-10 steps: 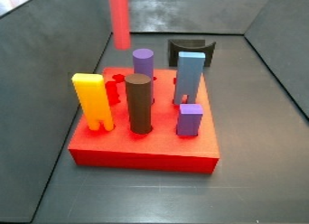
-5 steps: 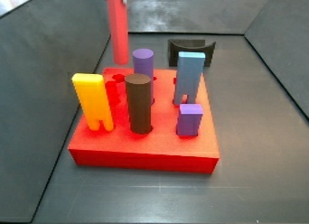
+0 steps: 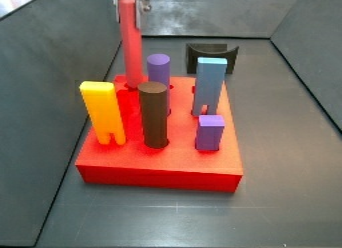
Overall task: Pick up the hexagon object. Move up. Place the hexagon object on the fixture. Regrasp the hexagon object. Move to above the board. Insert the hexagon object.
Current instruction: Insert the hexagon object.
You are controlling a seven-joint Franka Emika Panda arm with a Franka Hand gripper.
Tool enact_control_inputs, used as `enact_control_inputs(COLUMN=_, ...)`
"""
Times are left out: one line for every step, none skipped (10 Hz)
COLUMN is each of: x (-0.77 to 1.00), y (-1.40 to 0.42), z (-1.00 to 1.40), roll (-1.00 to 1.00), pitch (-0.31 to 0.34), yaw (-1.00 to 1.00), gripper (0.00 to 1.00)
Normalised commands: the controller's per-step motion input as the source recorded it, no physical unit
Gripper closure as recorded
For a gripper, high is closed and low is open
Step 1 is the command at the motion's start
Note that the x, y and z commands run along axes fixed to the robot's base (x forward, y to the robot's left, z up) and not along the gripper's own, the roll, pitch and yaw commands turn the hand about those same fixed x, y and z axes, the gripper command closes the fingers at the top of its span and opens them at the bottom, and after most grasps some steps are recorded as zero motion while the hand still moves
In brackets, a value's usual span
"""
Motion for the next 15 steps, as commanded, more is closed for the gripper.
enact_control_inputs(x=-0.05, y=-0.13, z=0.00, roll=0.00, pitch=0.000, yaw=0.00, gripper=1.00)
enact_control_inputs(x=-0.05, y=-0.15, z=0.00, roll=0.00, pitch=-0.019, yaw=0.00, gripper=1.00)
enact_control_inputs(x=-0.16, y=-0.13, z=0.00, roll=0.00, pitch=-0.097, yaw=0.00, gripper=1.00)
enact_control_inputs(x=-0.19, y=0.00, z=-0.03, roll=0.01, pitch=-0.079, yaw=0.05, gripper=1.00)
enact_control_inputs(x=-0.29, y=0.04, z=-0.01, roll=0.04, pitch=-0.081, yaw=0.11, gripper=1.00)
enact_control_inputs(x=-0.25, y=0.07, z=0.00, roll=0.01, pitch=-0.093, yaw=0.16, gripper=1.00)
enact_control_inputs(x=0.00, y=0.03, z=-0.04, roll=0.00, pitch=-0.079, yaw=0.14, gripper=1.00)
enact_control_inputs(x=0.11, y=0.00, z=-0.17, roll=0.00, pitch=-0.061, yaw=0.03, gripper=1.00)
enact_control_inputs(x=0.17, y=0.00, z=-0.19, roll=-0.02, pitch=-0.063, yaw=0.00, gripper=1.00)
enact_control_inputs(x=0.19, y=0.00, z=-0.19, roll=-0.02, pitch=-0.051, yaw=0.00, gripper=1.00)
enact_control_inputs(x=0.14, y=0.00, z=-0.19, roll=-0.01, pitch=-0.041, yaw=0.00, gripper=1.00)
enact_control_inputs(x=0.14, y=0.00, z=-0.22, roll=-0.01, pitch=-0.036, yaw=0.00, gripper=1.00)
enact_control_inputs(x=0.01, y=0.00, z=-0.29, roll=0.00, pitch=-0.051, yaw=0.00, gripper=1.00)
enact_control_inputs(x=0.00, y=0.00, z=-0.40, roll=0.00, pitch=-0.060, yaw=0.00, gripper=1.00)
enact_control_inputs(x=0.00, y=0.00, z=-0.42, roll=0.01, pitch=-0.051, yaw=0.00, gripper=1.00)
